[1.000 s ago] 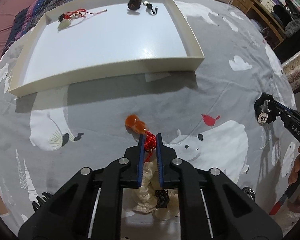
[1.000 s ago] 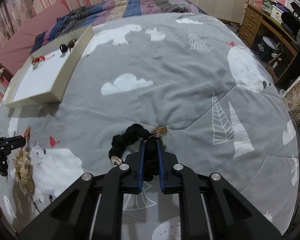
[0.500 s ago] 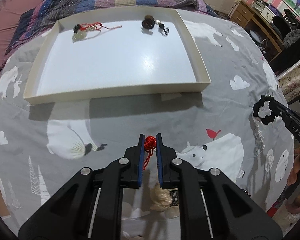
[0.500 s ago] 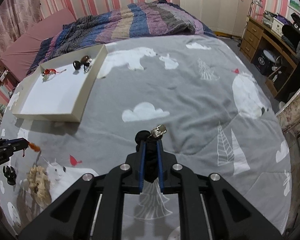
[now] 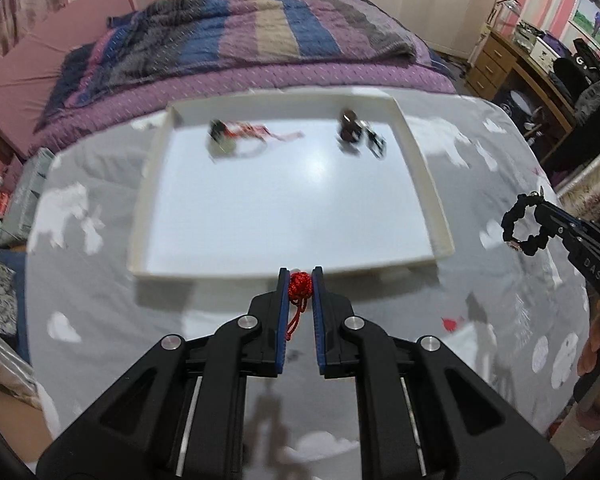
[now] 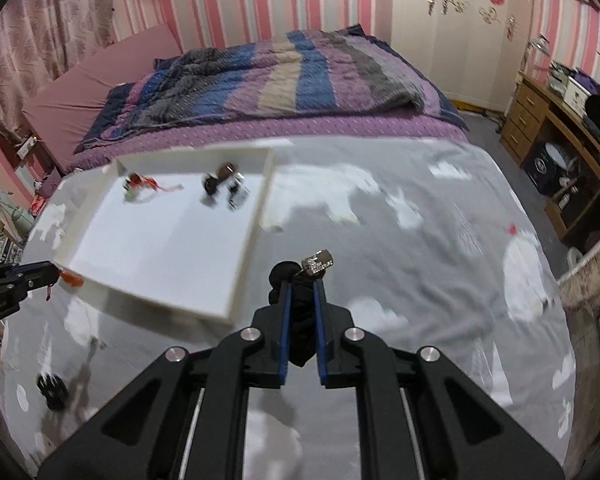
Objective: Organize jewelry
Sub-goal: 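Carry the gourd pendant with the left tool while the right tool carries the beaded bracelet to the tray, then open the left tool over the tray while the right tool releases the beaded bracelet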
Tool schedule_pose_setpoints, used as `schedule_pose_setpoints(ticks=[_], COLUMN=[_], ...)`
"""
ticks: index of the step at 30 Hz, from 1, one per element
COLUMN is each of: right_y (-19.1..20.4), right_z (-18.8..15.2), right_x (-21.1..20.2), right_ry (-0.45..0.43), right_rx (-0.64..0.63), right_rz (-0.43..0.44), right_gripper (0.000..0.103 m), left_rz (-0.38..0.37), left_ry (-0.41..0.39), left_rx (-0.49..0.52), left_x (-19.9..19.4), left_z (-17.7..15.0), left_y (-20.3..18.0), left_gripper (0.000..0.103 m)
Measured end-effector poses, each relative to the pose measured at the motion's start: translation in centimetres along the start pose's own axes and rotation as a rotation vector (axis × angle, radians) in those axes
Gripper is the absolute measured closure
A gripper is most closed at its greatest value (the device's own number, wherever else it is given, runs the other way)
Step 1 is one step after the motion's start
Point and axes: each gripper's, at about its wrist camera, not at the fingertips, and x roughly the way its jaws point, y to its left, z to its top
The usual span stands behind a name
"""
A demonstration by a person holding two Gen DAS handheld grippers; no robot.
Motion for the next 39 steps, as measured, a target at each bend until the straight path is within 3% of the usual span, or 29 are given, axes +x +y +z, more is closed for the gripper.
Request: schedule_pose_setpoints(ticks=[8,14,18,27,39], right_y=[6.0,10.0,11.8,9.9,9.9], right_z=[4.2,5.8,6.5,6.4,7.0], right_x=[3.3,7.7,11.3,17.2,18.8], right_ry=[0.007,0.039,0.055,0.122,0.135], right_rx=[-0.048,-0.082,-0.113,-0.095,-0.091], right_rz=[0.047,0.074,0.042,-0.045,-0.056], right_gripper=[0.093,0.093,0.093,0.093,0.091], left_rz=[0.077,0.057,0.069,0.064,0.044], left_ry=[-0.019,-0.023,-0.016,0.000,0.046], left_rx=[-0.016,-0.024,-0.005,-0.024,-0.059], left_x=[1.9,5.1,8.4,12.3,14.8], left_z=[4.0,5.8,6.5,7.9,8.1], left_y=[4.4,6.8,7.8,8.9,9.2], left_gripper=[0.094,0.094,0.094,0.094,0.089])
